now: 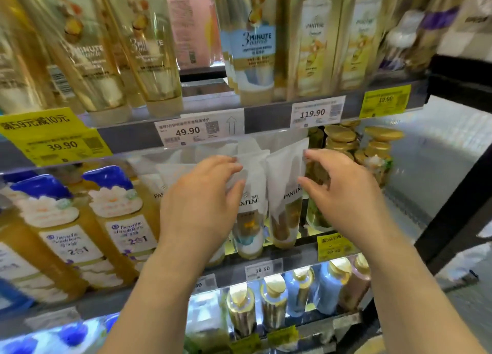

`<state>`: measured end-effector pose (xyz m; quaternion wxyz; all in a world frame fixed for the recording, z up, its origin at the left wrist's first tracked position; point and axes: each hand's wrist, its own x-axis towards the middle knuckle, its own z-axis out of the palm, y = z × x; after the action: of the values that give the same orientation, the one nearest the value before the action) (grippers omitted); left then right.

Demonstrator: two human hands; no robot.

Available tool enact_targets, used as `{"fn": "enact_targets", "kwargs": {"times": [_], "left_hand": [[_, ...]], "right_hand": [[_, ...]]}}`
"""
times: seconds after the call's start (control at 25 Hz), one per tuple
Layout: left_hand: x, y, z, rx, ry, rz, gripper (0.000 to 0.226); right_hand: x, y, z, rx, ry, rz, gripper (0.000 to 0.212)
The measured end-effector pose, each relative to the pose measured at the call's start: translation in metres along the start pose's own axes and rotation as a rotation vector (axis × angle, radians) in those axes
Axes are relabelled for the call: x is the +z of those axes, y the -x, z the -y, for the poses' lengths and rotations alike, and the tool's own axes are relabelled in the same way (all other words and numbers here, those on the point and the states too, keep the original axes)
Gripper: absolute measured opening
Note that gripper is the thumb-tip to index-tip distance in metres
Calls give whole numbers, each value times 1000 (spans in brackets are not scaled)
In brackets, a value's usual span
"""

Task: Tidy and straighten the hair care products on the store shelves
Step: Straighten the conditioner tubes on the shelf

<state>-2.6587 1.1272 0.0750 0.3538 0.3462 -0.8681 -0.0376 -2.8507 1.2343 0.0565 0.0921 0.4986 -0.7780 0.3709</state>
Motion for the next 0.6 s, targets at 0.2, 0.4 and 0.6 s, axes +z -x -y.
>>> {"fn": "enact_targets", "kwargs": {"times": [0.2, 0.4, 0.6], "left_hand": [[20, 1, -17, -51, -87, -4, 45], [12, 13, -5, -103, -176, -221, 36], [-4, 11, 12, -364, -269, -84, 53]], "right_hand": [[15, -17, -9, -142, 65, 53, 55], [9, -36, -21, -179, 72, 95, 54], [-3, -50, -22, -252, 72, 209, 40]]}}
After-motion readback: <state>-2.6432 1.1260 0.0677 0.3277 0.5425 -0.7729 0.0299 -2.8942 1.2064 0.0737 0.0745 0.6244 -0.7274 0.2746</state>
